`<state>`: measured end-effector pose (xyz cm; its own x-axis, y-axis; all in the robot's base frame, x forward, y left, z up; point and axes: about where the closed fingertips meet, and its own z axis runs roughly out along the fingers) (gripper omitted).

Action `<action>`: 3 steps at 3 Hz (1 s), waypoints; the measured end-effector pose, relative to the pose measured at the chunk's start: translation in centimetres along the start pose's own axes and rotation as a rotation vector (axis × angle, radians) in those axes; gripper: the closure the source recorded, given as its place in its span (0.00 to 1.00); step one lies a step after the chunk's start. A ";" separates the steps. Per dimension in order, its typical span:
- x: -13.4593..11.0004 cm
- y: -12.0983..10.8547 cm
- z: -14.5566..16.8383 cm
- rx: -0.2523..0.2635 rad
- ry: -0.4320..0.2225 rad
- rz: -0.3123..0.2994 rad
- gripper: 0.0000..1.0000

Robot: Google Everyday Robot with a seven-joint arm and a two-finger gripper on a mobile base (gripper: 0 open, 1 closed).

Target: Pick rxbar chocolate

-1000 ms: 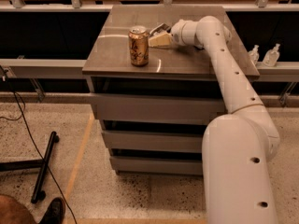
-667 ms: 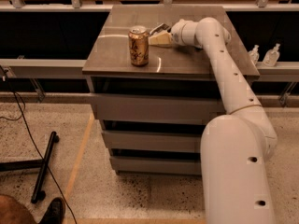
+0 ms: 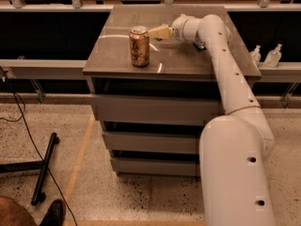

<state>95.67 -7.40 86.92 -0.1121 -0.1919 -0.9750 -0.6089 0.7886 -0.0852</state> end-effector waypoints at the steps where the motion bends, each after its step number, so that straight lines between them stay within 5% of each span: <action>1: 0.2 0.4 0.5 -0.008 0.025 -0.010 0.00; 3: 1.1 1.9 2.2 -0.034 0.060 -0.013 0.00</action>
Offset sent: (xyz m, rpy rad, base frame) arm 0.0125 0.0185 -0.0080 -0.0550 0.0445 0.0326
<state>96.14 -4.82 85.27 -0.1507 -0.2374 -0.9597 -0.6370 0.7657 -0.0894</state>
